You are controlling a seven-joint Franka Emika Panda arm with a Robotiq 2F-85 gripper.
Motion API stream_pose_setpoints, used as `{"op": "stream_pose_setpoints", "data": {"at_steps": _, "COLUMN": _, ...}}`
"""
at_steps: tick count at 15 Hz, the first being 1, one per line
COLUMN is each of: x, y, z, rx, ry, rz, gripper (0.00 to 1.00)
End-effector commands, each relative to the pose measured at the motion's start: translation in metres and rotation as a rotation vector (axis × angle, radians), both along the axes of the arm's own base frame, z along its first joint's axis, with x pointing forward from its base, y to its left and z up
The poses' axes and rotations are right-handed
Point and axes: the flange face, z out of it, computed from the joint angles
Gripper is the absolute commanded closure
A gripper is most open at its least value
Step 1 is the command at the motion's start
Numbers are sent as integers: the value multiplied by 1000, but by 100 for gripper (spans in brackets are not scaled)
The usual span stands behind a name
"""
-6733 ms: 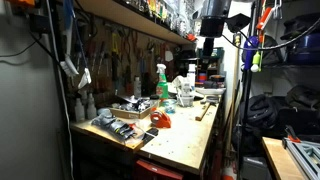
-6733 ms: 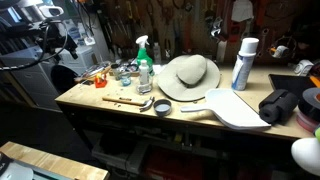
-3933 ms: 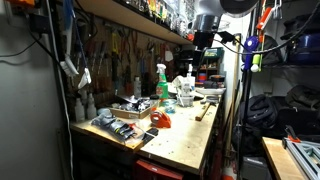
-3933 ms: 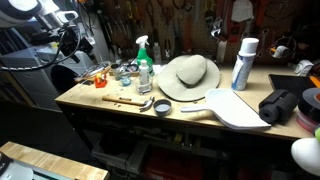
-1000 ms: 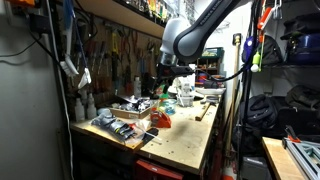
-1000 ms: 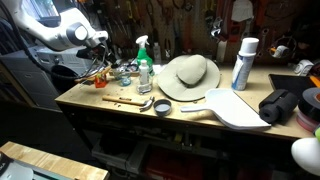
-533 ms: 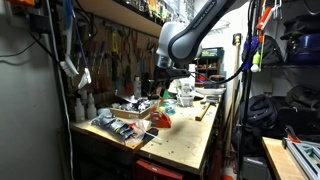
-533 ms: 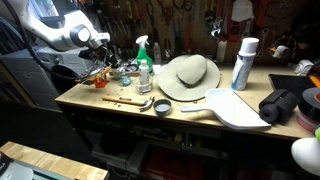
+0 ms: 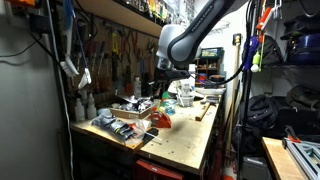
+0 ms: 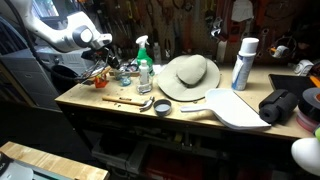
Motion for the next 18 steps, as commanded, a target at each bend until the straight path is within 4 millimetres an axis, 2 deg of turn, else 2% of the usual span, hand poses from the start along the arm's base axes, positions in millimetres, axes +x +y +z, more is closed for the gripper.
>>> {"op": "stream_pose_setpoints", "data": {"at_steps": 1, "x": -12, "y": 2, "z": 7, "rx": 11, "ry": 25, "rz": -6, "gripper": 69}}
{"op": "stream_pose_setpoints", "data": {"at_steps": 7, "x": -77, "y": -13, "z": 89, "rx": 45, "ry": 2, "rz": 78, "gripper": 69}}
{"op": "stream_pose_setpoints", "data": {"at_steps": 10, "x": -120, "y": -26, "z": 127, "rx": 47, "ry": 27, "rz": 121, "gripper": 69}}
{"op": "stream_pose_setpoints", "data": {"at_steps": 12, "x": -131, "y": -48, "z": 141, "rx": 28, "ry": 33, "rz": 27, "gripper": 69}}
{"op": "stream_pose_setpoints", "data": {"at_steps": 13, "x": -106, "y": -36, "z": 134, "rx": 35, "ry": 22, "rz": 72, "gripper": 44}}
{"op": "stream_pose_setpoints", "data": {"at_steps": 16, "x": -125, "y": -51, "z": 147, "rx": 34, "ry": 17, "rz": 38, "gripper": 44}}
{"op": "stream_pose_setpoints", "data": {"at_steps": 17, "x": -125, "y": -51, "z": 145, "rx": 35, "ry": 20, "rz": 38, "gripper": 69}}
{"op": "stream_pose_setpoints", "data": {"at_steps": 18, "x": -121, "y": -60, "z": 150, "rx": 17, "ry": 10, "rz": 11, "gripper": 69}}
